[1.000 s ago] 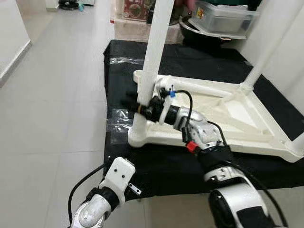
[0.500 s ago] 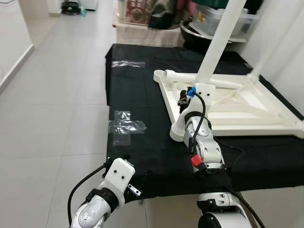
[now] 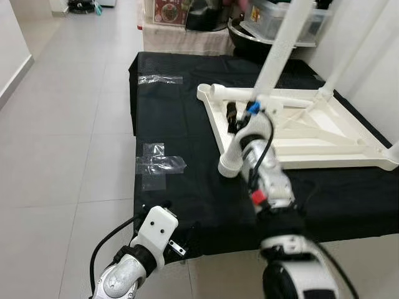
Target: Building children table
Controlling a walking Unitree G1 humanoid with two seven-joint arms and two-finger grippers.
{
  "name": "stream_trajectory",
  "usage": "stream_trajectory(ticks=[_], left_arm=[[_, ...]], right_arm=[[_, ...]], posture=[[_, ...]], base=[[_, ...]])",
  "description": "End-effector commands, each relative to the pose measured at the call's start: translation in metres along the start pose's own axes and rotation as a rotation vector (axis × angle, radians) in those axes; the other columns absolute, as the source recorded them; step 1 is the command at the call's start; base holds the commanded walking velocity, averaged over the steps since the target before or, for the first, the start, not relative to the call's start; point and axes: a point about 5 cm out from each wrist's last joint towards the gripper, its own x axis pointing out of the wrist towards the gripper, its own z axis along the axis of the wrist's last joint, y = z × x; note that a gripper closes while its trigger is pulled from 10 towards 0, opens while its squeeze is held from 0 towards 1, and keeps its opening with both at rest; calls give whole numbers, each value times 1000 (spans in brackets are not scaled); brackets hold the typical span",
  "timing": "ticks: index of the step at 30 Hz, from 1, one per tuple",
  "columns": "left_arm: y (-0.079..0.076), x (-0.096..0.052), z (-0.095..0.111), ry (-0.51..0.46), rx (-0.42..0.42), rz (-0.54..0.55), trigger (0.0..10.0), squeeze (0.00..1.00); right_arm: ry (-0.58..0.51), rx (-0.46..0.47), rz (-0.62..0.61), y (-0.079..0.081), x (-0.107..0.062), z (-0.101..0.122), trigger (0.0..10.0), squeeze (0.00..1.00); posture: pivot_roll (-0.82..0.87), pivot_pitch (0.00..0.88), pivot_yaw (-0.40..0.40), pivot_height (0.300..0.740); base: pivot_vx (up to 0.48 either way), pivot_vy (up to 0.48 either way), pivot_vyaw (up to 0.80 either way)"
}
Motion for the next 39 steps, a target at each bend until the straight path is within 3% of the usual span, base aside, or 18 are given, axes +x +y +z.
stream_trajectory(ticks=[1, 4, 7, 8, 9, 15, 20, 21, 25, 30, 31, 32, 33, 34, 35, 36, 38, 39], left_arm=[[-2, -1, -1, 10, -7, -12, 10000, 0], [-2, -1, -2, 11, -7, -12, 10000, 0], [-2, -1, -2, 11, -7, -13, 10000, 0], [-3, 0, -1, 10, -6, -12, 10000, 0], [-3, 0, -1, 10, -5, -12, 10000, 0], [-3, -1, -2, 11, -4, -9, 10000, 0], [-3, -1, -2, 12, -5, -9, 10000, 0], [-2, -1, -2, 12, -5, -9, 10000, 0], [-2, -1, -1, 12, -7, -8, 10000, 0], [-3, -1, -1, 12, -8, -9, 10000, 0], [-3, -1, -1, 11, -8, -9, 10000, 0], [-3, -1, -1, 11, -8, -9, 10000, 0], [-3, -1, -1, 11, -9, -10, 10000, 0], [-3, -1, -1, 11, -9, -10, 10000, 0], [-3, -1, -2, 11, -11, -11, 10000, 0], [-3, -1, -2, 11, -11, -11, 10000, 0], [-3, -1, -2, 12, -10, -13, 10000, 0], [-3, -1, -2, 12, -10, -13, 10000, 0]], right_arm=[[32, 80, 121, 0, 0, -5, 10000, 0], [75, 187, 470, 5, -2, 2, 10000, 0], [100, 191, 621, 9, -6, 2, 10000, 0], [190, 176, 981, 19, -26, -3, 10000, 0], [228, 165, 1114, 23, -36, -7, 10000, 0], [338, 200, 1344, 45, -48, -22, 10000, 0], [367, 181, 1408, 55, -50, -31, 10000, 0], [370, 190, 1406, 58, -50, -32, 0, 0], [357, 182, 1432, 61, -51, -31, 0, 0], [340, 140, 1345, 59, -48, -32, 0, 0], [319, 103, 1172, 57, -38, -34, 0, 0], [319, 103, 1172, 57, -38, -34, 0, 0], [316, 61, 928, 52, -25, -39, 0, 0], [316, 61, 928, 52, -25, -39, 0, 0], [315, -38, 319, 23, -8, -48, 0, 0], [315, -38, 319, 23, -8, -48, 0, 0], [307, -119, -34, -6, -13, -52, 0, 0], [307, -119, -34, -6, -13, -52, 0, 0]], posture=[[130, 95, -145, 740], [131, 96, -145, 740], [132, 94, -146, 740], [137, 95, -150, 740], [137, 95, -150, 740], [141, 98, -150, 740], [142, 100, -150, 740], [142, 101, -152, 740], [142, 102, -148, 740], [142, 100, -150, 740], [140, 99, -151, 740], [140, 99, -151, 740], [140, 97, -152, 740], [140, 97, -152, 740], [130, 95, -155, 740], [130, 95, -155, 740], [132, 91, -165, 740], [132, 91, -165, 740]], base=[[0, 0, 0], [0, 0, 0], [0, 0, 0], [0, 0, 0], [0, 0, 0], [0, 0, 0], [0, 0, 0], [0, 0, 0], [0, 0, 0], [0, 0, 0], [0, 0, 0], [0, 0, 0], [0, 0, 0], [0, 0, 0], [0, 0, 0], [0, 0, 0], [0, 0, 0], [0, 0, 0]])
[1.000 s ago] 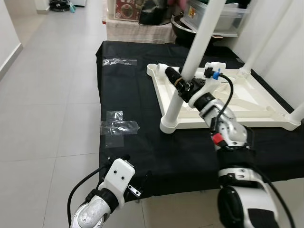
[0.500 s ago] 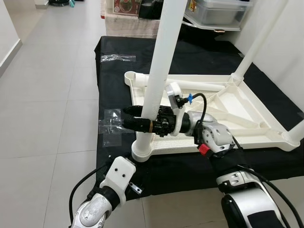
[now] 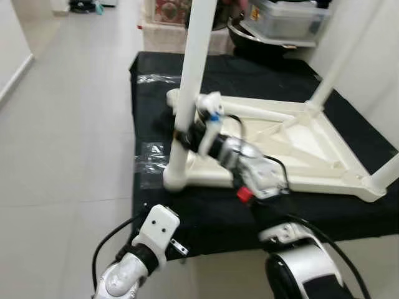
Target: Building children table
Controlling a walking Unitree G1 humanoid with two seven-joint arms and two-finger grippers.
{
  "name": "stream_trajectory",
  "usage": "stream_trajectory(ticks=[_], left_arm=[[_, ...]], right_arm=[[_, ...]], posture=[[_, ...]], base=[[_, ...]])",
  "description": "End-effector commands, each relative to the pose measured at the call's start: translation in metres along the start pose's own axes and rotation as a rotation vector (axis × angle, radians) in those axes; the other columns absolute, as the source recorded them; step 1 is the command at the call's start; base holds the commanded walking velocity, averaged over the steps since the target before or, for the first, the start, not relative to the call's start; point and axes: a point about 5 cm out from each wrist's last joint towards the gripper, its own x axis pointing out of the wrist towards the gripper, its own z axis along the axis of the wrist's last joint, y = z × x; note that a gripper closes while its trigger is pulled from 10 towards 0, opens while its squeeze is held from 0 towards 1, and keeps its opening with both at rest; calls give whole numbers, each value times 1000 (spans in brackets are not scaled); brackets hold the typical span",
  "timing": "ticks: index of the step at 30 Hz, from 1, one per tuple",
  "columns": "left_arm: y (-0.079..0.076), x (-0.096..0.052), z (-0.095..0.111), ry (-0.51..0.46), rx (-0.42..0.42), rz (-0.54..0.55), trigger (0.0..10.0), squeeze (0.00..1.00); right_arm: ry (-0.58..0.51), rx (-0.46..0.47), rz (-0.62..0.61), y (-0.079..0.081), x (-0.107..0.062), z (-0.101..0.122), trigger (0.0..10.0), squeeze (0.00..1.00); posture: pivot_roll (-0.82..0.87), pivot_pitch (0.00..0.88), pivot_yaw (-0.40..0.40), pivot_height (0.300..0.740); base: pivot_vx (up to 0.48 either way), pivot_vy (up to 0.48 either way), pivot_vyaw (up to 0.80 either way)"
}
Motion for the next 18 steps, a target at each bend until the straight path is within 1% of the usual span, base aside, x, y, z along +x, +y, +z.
stream_trajectory(ticks=[1, 2, 3, 4, 9, 10, 11, 12, 13, 14, 15, 17, 18], left_arm=[[-1, -1, -2, 11, -4, -6, 10000, 0], [-1, 0, -2, 11, -4, -7, 10000, 0], [-2, 0, -2, 12, -3, -6, 10000, 0], [-2, 0, -2, 13, -2, -5, 10000, 0], [-3, 1, -2, 15, 3, -9, 10000, 0], [-3, 1, -2, 15, 4, -14, 10000, 0], [-4, 1, -3, 17, 4, -16, 10000, 0], [-4, 1, -3, 17, 2, -17, 10000, 0], [-4, 1, -3, 17, 2, -17, 10000, 0], [-4, 0, -4, 18, 1, -18, 10000, 0], [-5, 0, -4, 18, 0, -18, 10000, 0], [-4, 0, -4, 19, 0, -17, 10000, 0], [-4, 0, -4, 19, 0, -17, 10000, 0]], right_arm=[[107, 3, -343, -48, -20, -27, 0, 0], [114, -7, -412, -54, -26, -29, 0, 0], [122, -2, -488, -57, -34, -34, 0, 0], [127, 6, -525, -57, -39, -37, 0, 0], [117, -2, -564, -49, -44, -38, 0, 0], [109, -5, -588, -44, -45, -38, 0, 0], [96, 17, -579, -37, -42, -36, 0, 0], [67, 26, -556, -31, -38, -32, 10000, 0], [67, 26, -556, -31, -38, -32, 10000, 0], [32, 45, -561, -28, -35, -28, 10000, 0], [1, 79, -523, -23, -30, -25, 10000, 1000], [-72, 76, -517, -23, -28, -15, 10000, 1000], [-72, 76, -517, -23, -28, -15, 10000, 1000]], posture=[[143, 88, -166, 740], [143, 88, -166, 740], [146, 88, -167, 740], [146, 88, -167, 740], [142, 84, -168, 740], [138, 75, -167, 740], [136, 72, -163, 740], [135, 70, -163, 740], [135, 70, -163, 740], [135, 68, -164, 740], [135, 68, -164, 740], [136, 63, -165, 740], [136, 63, -165, 740]], base=[[0, 0, 0], [0, 0, 0], [0, 0, 0], [0, 0, 0], [0, 0, 0], [0, 0, 0], [0, 0, 0], [0, 0, 0], [0, 0, 0], [0, 0, 0], [0, 0, 0], [0, 0, 0], [0, 0, 0]])
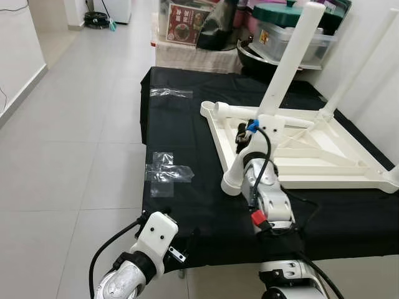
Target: Building children table
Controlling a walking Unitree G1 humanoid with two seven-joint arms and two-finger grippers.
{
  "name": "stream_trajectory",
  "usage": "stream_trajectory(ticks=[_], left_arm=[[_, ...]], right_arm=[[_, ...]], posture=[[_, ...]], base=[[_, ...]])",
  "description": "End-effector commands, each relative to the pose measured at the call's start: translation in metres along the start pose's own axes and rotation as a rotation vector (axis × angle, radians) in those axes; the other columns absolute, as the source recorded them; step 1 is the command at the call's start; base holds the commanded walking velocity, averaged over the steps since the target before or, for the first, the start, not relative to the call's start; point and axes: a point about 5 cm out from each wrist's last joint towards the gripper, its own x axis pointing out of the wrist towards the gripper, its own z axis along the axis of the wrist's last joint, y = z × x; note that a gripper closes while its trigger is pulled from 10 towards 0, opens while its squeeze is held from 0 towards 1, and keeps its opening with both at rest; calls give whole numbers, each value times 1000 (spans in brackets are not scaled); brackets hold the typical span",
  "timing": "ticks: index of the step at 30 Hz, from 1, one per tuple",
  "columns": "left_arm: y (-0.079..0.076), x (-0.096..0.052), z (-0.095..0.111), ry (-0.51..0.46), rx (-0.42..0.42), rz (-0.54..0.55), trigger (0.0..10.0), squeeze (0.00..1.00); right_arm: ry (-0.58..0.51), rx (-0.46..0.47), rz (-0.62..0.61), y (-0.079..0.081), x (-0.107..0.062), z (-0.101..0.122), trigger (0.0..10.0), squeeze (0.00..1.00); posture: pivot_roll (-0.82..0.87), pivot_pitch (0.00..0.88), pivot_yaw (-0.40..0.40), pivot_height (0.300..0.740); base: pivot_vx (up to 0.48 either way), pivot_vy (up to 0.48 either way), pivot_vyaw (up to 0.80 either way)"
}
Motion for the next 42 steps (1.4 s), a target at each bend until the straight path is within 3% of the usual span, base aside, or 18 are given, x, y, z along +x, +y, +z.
stream_trajectory(ticks=[1, 4, 5, 8, 11, 12, 14, 17, 18, 19, 20, 22, 29, 30, 31, 32, 35, 42], left_arm=[[-3, -1, -4, 16, -3, -13, 10000, 0], [-4, -1, -4, 16, -3, -13, 10000, 0], [-4, -1, -4, 16, -3, -14, 10000, 0], [-4, -1, -4, 16, -3, -15, 10000, 0], [-3, -1, -3, 16, -4, -17, 10000, 0], [-3, -1, -3, 16, -4, -17, 10000, 0], [-3, 0, -3, 16, -4, -18, 10000, 0], [-3, 0, -3, 16, -4, -18, 10000, 0], [-3, 0, -2, 15, -1, -16, 10000, 0], [-3, 0, -2, 15, -1, -16, 10000, 0], [-2, 0, -2, 14, 1, -15, 10000, 0], [-2, 0, -1, 13, 3, -11, 10000, 0], [-2, 0, -1, 13, 0, -8, 10000, 0], [-3, 0, 0, 13, 0, -9, 10000, 0], [-3, 0, 0, 13, 0, -9, 10000, 0], [-3, 0, 0, 13, -2, -10, 10000, 0], [-2, 0, 0, 13, -4, -9, 10000, 0], [-1, 0, -1, 15, -7, -11, 10000, 0]], right_arm=[[-50, 28, 6, 3, 4, 10, 10000, 1000], [-68, 19, -1, -1, 6, 13, 10000, 1000], [-89, 32, 41, -5, 11, 18, 10000, 0], [-108, 65, 151, -6, 17, 23, 10000, 0], [-85, 148, 610, -2, 21, 34, 10000, 0], [-85, 148, 610, -2, 21, 34, 10000, 0], [-38, 176, 844, 2, 16, 33, 10000, 0], [-4, 182, 994, 4, 10, 32, 10000, 0], [45, 154, 1205, 6, -1, 30, 10000, 0], [45, 154, 1205, 6, -1, 30, 10000, 0], [101, 128, 1381, 8, -10, 28, 10000, 0], [164, 102, 1532, 12, -17, 24, 10000, 0], [224, 25, 1673, 26, -23, 16, 10000, 0], [231, 23, 1696, 27, -23, 15, 3882, 0], [231, 23, 1696, 27, -23, 15, 3882, 0], [234, 32, 1727, 29, -26, 14, 0, 0], [228, 45, 1748, 29, -27, 13, 0, 0], [119, 53, 1544, 34, -17, 16, 0, 0]], posture=[[137, 60, -165, 740], [137, 60, -165, 740], [140, 59, -167, 740], [138, 58, -163, 740], [134, 66, -156, 740], [134, 66, -156, 740], [139, 69, -158, 740], [145, 73, -162, 740], [148, 75, -163, 740], [148, 75, -163, 740], [150, 79, -164, 740], [150, 80, -164, 740], [149, 90, -162, 740], [148, 91, -163, 740], [148, 91, -163, 740], [147, 93, -163, 740], [144, 99, -163, 740], [131, 98, -154, 740]], base=[[0, 0, 0], [0, 0, 0], [0, 0, 0], [0, 0, 0], [0, 0, 0], [0, 0, 0], [0, 0, 0], [0, 0, 0], [0, 0, 0], [0, 0, 0], [0, 0, 0], [0, 0, 0], [0, 0, 0], [0, 0, 0], [0, 0, 0], [0, 0, 0], [0, 0, 0], [0, 0, 0]])
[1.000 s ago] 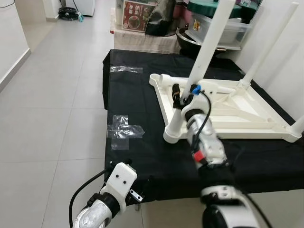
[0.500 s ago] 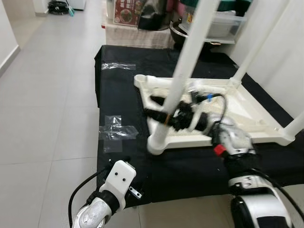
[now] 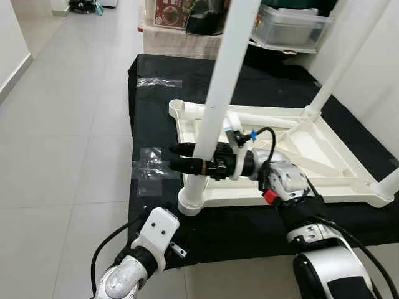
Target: Building children table
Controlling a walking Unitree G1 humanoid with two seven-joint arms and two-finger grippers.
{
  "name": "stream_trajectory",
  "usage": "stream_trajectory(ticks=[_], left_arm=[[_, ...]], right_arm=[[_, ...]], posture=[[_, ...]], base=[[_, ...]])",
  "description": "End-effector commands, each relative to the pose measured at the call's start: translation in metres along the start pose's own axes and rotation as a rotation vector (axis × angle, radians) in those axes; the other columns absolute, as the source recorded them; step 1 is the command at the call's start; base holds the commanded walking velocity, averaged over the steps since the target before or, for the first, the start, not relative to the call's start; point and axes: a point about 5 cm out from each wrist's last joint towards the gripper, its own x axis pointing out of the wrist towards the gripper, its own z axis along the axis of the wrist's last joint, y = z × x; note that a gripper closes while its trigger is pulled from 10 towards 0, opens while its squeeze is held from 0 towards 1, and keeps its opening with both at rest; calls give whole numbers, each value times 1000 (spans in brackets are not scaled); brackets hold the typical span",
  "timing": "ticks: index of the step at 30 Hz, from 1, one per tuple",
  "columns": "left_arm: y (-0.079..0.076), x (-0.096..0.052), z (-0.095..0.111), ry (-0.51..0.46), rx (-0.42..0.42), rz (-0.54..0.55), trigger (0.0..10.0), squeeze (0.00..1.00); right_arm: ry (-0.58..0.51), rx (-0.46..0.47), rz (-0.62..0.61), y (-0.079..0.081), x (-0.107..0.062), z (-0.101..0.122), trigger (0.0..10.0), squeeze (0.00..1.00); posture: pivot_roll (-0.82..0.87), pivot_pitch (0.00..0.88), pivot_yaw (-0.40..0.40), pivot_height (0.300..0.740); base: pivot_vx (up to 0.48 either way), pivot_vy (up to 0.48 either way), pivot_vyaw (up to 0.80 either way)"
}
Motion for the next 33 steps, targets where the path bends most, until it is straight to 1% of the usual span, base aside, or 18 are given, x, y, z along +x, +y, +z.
stream_trajectory(ticks=[1, 3, 4, 5, 9, 10, 12, 18, 19, 20, 21, 24, 25, 27, 29, 30, 31, 33], left_arm=[[-2, -1, -1, 11, -9, -14, 10000, 0], [-2, -1, -2, 12, -9, -16, 10000, 0], [-2, 0, -2, 13, -10, -16, 10000, 0], [-2, 0, -2, 13, -10, -16, 10000, 0], [-1, 0, -2, 15, -8, -18, 10000, 0], [-1, 0, -2, 15, -8, -18, 10000, 0], [-1, 0, -3, 16, -7, -19, 10000, 0], [-1, 0, -3, 16, -3, -16, 10000, 0], [-1, 0, -3, 17, -4, -16, 10000, 0], [-1, 0, -3, 17, -4, -16, 10000, 0], [-1, 0, -3, 18, -4, -17, 10000, 0], [-1, 0, -3, 18, -6, -18, 10000, 0], [-1, 0, -3, 18, -7, -18, 10000, 0], [-1, 0, -3, 19, -8, -17, 10000, 0], [-1, 0, -3, 17, -8, -17, 10000, 0], [-1, 0, -3, 18, -8, -17, 10000, 0], [-1, 0, -3, 18, -8, -17, 10000, 0], [-1, 0, -3, 18, -8, -17, 10000, 0]], right_arm=[[-43, 42, -133, -7, -3, -1, 0, 0], [-67, 63, -248, -12, -1, -1, 0, 0], [-107, 50, -473, -19, -1, 0, 0, 0], [-107, 50, -473, -19, -1, 0, 0, 0], [-11, -75, -1323, -34, -44, -11, 0, 0], [-11, -75, -1323, -34, -44, -11, 0, 0], [15, -69, -1533, -27, -60, -18, 0, 0], [7, -14, -1651, -16, -57, -24, 0, 0], [-29, 1, -1621, -16, -47, -22, 8471, 0], [-29, 1, -1621, -16, -47, -22, 8471, 0], [-70, -3, -1571, -16, -38, -18, 10000, 0], [-155, -36, -1490, -15, -21, -7, 10000, 8], [-196, -52, -1448, -14, -18, -3, 10000, 1000], [-189, -135, -1393, -16, -17, 3, 10000, 1000], [-199, -98, -1406, -22, -26, 4, 10000, 910], [-215, -90, -1393, -25, -31, 8, 10000, 0], [-225, -89, -1382, -27, -34, 10, 10000, 0], [-243, -57, -1182, -36, -36, 17, 10000, 0]], posture=[[130, 97, -154, 740], [130, 97, -154, 740], [130, 97, -154, 740], [130, 97, -154, 740], [123, 93, -146, 740], [123, 93, -146, 740], [126, 93, -149, 740], [128, 92, -150, 740], [128, 92, -151, 740], [128, 92, -151, 740], [127, 93, -148, 740], [125, 92, -150, 740], [126, 95, -151, 740], [126, 95, -151, 740], [126, 94, -152, 740], [128, 94, -151, 740], [128, 94, -151, 740], [127, 94, -150, 740]], base=[[0, 0, 0], [0, 0, 0], [0, 0, 0], [0, 0, 0], [0, 0, 0], [0, 0, 0], [0, 0, 0], [0, 0, 0], [0, 0, 0], [0, 0, 0], [0, 0, 0], [0, 0, 0], [0, 0, 0], [0, 0, 0], [0, 0, 0], [0, 0, 0], [0, 0, 0], [0, 0, 0]])
